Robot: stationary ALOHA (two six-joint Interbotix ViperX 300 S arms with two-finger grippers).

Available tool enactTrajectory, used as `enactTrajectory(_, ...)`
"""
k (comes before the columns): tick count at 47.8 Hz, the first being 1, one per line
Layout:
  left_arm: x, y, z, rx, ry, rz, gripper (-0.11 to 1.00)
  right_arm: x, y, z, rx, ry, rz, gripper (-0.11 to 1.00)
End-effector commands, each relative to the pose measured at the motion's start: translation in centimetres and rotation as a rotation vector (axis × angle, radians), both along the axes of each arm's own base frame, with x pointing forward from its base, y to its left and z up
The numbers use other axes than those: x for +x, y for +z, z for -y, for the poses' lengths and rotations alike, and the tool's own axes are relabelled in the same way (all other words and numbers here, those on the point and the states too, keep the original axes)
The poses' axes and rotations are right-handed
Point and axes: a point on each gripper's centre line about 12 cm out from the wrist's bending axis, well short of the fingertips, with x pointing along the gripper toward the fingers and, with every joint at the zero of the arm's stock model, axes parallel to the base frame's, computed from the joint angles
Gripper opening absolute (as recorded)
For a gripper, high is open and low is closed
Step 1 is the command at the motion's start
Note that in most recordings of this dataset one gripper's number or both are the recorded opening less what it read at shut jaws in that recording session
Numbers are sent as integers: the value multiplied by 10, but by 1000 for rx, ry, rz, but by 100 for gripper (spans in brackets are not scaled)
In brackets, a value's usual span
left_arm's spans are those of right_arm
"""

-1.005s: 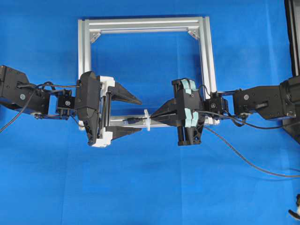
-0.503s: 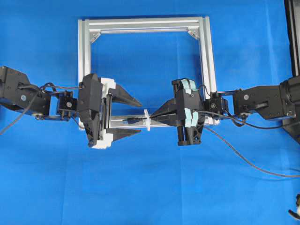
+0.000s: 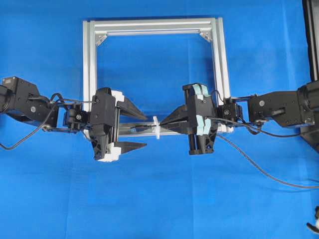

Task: Insert the wire through the string loop located in the center.
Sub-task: 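Move the open left gripper to the plug emerging from the loop, then close the left gripper on the cable just behind the plug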

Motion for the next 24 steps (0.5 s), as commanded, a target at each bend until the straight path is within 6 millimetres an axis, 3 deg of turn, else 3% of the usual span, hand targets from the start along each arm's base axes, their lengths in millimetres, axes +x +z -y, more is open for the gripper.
enactTrajectory(1, 5, 10, 1, -5, 0, 33, 92, 4, 9, 0, -1, 2, 35, -2)
enactTrajectory(24, 5, 9, 1, -3, -1, 20, 92, 4, 9, 0, 0, 2, 37, -2)
